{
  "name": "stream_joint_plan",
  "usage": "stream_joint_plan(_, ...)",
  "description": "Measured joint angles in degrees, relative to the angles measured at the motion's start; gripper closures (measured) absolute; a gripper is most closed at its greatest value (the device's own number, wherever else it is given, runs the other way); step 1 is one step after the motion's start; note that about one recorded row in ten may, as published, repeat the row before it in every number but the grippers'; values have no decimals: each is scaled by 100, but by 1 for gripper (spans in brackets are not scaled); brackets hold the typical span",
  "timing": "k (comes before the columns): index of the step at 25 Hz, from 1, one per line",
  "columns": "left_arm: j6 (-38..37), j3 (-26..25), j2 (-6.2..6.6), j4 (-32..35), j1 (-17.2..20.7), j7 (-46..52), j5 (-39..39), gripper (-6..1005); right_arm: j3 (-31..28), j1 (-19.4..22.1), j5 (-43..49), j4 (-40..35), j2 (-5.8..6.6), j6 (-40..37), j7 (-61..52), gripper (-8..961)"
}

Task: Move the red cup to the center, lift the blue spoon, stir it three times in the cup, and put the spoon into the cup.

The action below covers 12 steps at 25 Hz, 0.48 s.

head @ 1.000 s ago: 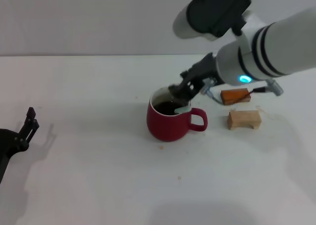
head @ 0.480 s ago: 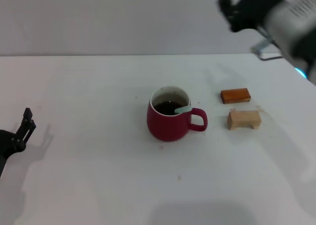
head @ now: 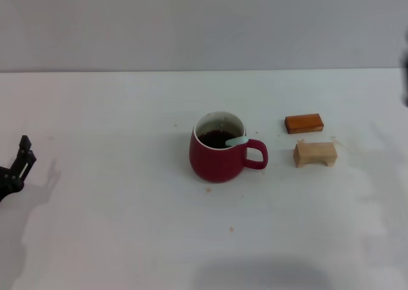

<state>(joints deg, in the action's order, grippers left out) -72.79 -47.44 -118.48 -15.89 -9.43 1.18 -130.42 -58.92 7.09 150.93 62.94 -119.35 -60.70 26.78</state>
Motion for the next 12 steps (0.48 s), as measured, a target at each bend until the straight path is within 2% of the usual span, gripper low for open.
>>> stream_joint_plan(1,11,-43,-3,18,-2,66,0,140,93,20,-443,-232,5,-250,-6,533)
stream_joint_plan(2,11,-43,-3,18,-2,66,0,140,93,20,-443,-232,5,-250,-6,524)
stream_joint_plan(3,11,-73,-1,28,-2,112,3,140,280,50,-1205,-586,25,-600,-37,514)
stream_joint_plan(4,5,-120,0,38,1,168,3,140,280,50,-1205,-586,25,-600,-37,505)
stream_joint_plan(6,-22,-233,4,66,20,216,6,140,488,84,-1923,-1178,33,-1220,-107,486)
stream_joint_plan(7,-22,-233,4,66,20,216,6,140,488,84,-1923,-1178,33,-1220,-107,476)
stream_joint_plan(8,-25,-270,4,82,23,218,8,140,567,105,-2138,-1499,31,-1578,-318,467)
stream_joint_plan(12,-27,-324,3,93,25,219,9,140,566,134,-2254,-1768,40,-1712,-889,305)
